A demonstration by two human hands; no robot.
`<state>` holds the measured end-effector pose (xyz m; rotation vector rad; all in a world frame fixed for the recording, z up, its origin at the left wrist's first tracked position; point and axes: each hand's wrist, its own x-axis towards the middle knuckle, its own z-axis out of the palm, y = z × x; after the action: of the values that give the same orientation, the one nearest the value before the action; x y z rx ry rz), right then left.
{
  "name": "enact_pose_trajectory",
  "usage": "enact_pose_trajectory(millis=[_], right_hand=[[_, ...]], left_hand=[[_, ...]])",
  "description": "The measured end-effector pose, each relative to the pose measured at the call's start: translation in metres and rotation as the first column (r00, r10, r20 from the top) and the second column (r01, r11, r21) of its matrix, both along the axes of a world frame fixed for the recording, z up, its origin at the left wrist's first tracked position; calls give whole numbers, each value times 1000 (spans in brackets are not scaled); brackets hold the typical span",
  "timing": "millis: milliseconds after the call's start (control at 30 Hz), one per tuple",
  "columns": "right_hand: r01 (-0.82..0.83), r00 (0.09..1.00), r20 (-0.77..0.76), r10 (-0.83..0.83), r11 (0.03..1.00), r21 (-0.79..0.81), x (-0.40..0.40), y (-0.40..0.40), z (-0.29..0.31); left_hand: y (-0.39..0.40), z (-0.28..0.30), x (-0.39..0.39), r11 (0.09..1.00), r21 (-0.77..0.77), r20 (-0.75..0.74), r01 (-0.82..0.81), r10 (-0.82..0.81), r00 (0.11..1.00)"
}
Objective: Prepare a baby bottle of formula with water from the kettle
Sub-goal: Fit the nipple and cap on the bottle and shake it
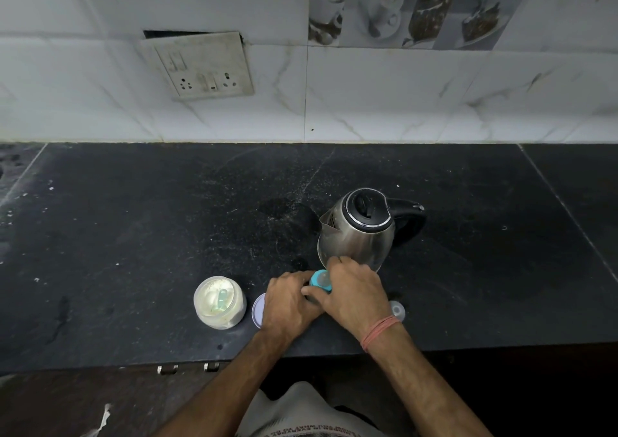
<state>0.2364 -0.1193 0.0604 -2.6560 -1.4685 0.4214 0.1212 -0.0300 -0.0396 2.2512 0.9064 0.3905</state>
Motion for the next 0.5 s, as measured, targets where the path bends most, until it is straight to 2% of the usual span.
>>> enact_pose_trajectory(millis=[167, 367, 500], right_hand=[[-33, 998, 55, 38, 994, -102, 7, -8, 9], [-86, 987, -128, 99, 991, 100, 4, -11, 2], [10, 997, -82, -2, 995, 94, 3, -7, 2]], left_hand=[[2, -5, 0, 1000, 7, -12, 12, -12, 1000], [1, -8, 1, 999, -19, 0, -28, 28, 1000], [1, -7, 1, 999, -29, -12, -18, 17, 1000]])
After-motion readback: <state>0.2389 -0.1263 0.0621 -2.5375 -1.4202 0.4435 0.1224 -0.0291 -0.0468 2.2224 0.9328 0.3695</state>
